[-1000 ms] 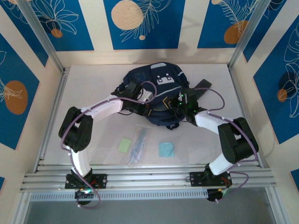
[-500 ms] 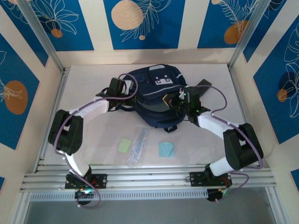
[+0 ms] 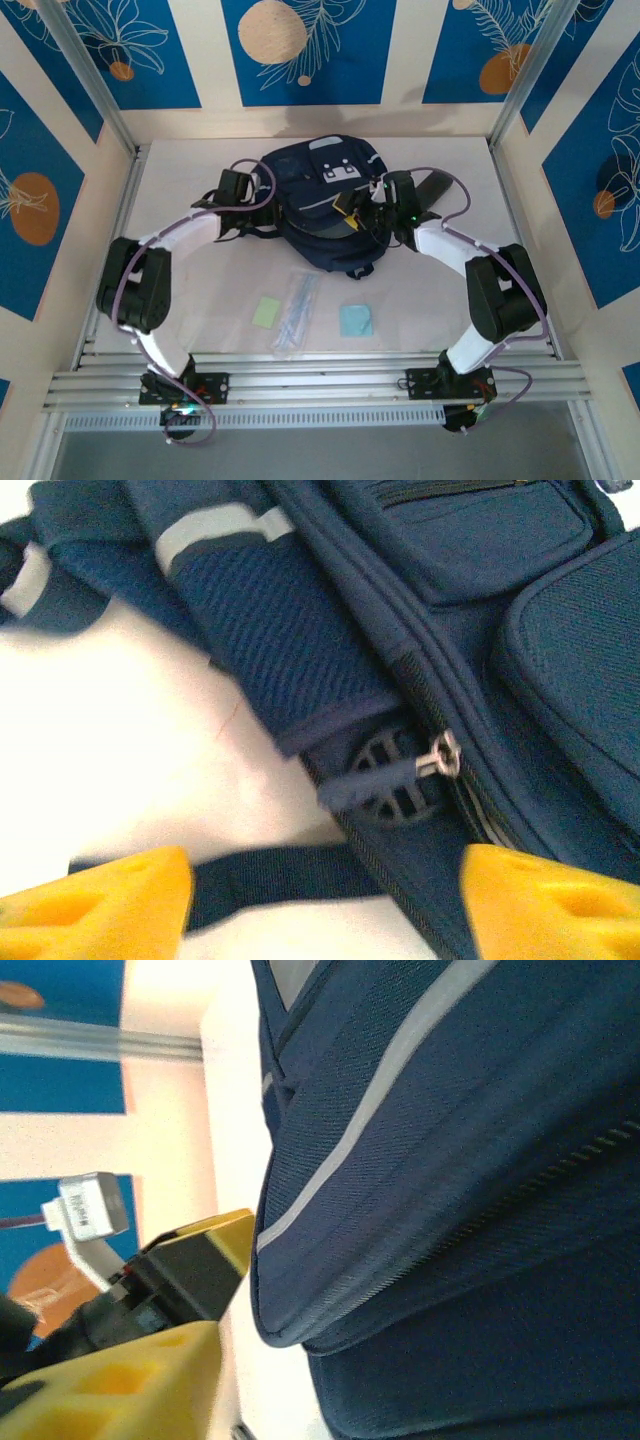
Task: Pack the student bag
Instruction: Unzip the student bag at the top-center of the table, then pick up the glasses case from the top-right of the table.
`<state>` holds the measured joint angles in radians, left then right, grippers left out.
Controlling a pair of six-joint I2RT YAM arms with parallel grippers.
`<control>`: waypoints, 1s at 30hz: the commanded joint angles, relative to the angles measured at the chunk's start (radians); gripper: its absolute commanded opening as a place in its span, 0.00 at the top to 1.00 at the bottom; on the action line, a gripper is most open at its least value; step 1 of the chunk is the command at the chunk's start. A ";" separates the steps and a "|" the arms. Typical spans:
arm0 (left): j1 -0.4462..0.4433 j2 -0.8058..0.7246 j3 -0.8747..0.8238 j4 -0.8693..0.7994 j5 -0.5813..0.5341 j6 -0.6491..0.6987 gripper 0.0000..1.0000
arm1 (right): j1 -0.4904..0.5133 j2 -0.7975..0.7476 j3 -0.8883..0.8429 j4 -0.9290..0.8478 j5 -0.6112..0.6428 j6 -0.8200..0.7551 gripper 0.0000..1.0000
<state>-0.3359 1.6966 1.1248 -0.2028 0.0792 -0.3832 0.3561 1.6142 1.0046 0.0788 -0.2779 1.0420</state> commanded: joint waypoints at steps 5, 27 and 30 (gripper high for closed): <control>-0.023 -0.183 -0.117 0.009 0.076 -0.049 0.00 | -0.098 -0.086 0.161 -0.592 0.243 -0.337 0.04; -0.110 -0.175 -0.159 0.184 0.157 -0.049 0.00 | -0.318 0.528 0.733 -0.834 0.641 -0.250 0.01; -0.112 -0.184 -0.162 0.180 0.154 -0.048 0.00 | -0.319 0.585 0.784 -0.857 0.656 -0.247 0.01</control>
<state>-0.4400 1.5402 0.9730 -0.0334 0.2321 -0.4393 0.0429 2.1578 1.7355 -0.7082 0.3195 0.7670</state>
